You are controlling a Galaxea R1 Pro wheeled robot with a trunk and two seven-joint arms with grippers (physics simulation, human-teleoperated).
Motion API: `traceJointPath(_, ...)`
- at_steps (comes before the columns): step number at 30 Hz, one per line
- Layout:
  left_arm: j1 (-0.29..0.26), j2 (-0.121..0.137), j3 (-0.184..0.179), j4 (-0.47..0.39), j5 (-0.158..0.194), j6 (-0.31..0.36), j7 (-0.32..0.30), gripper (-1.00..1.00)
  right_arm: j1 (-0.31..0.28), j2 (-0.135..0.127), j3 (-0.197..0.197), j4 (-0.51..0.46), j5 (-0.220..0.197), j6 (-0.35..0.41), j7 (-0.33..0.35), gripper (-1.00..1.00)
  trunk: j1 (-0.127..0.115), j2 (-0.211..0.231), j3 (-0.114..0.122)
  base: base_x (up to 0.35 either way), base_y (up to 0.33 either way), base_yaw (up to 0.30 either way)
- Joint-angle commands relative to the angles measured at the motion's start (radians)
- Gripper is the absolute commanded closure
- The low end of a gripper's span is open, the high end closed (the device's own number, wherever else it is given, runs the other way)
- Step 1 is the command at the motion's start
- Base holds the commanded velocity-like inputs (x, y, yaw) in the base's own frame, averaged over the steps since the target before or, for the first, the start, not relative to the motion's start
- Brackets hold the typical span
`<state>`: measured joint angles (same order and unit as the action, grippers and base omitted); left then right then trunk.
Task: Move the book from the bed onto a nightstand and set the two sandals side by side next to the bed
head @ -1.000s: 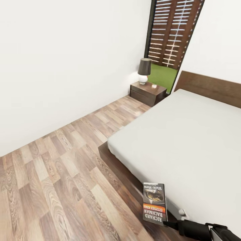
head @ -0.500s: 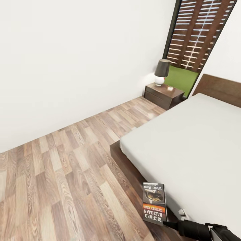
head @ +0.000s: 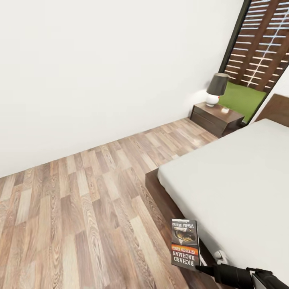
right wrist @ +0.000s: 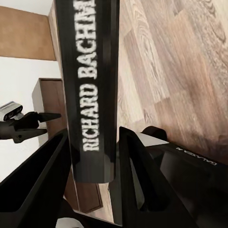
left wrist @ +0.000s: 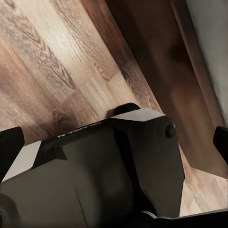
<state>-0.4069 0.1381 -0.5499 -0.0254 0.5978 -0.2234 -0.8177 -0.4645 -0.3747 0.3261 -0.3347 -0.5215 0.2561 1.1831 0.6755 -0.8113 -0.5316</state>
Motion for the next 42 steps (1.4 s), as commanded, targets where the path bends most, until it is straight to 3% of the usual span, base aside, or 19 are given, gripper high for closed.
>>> traceJointPath(1,-0.001,0.000,-0.008,0.001,0.005,-0.007,-0.001,-1.00,0.000,-0.001,0.005,-0.001,-0.012,0.011,0.001,1.00,0.000,-0.001,-0.001,0.000,0.000,0.287)
traceJointPath(34,-0.001,-0.001,-0.008,0.001,0.005,-0.007,-0.001,-1.00,0.000,0.005,0.006,-0.001,-0.007,0.011,-0.007,1.00,0.000,-0.001,-0.001,0.000,0.000,0.287)
traceJointPath(37,-0.001,-0.001,-0.008,0.001,0.005,-0.007,-0.001,-1.00,0.000,0.074,0.006,0.020,0.008,0.011,-0.018,1.00,0.000,-0.001,-0.001,0.000,0.000,0.287)
traceJointPath(39,-0.001,-0.001,-0.008,0.001,0.005,-0.007,-0.001,-1.00,0.000,0.127,0.007,0.099,0.045,0.010,-0.062,1.00,0.000,-0.001,-0.001,0.000,0.000,0.289)
traceJointPath(42,-0.001,0.000,-0.008,0.001,0.006,-0.006,0.001,-1.00,0.000,0.153,0.007,0.172,0.071,-0.015,-0.165,1.00,0.000,-0.001,-0.001,0.000,0.000,0.291)
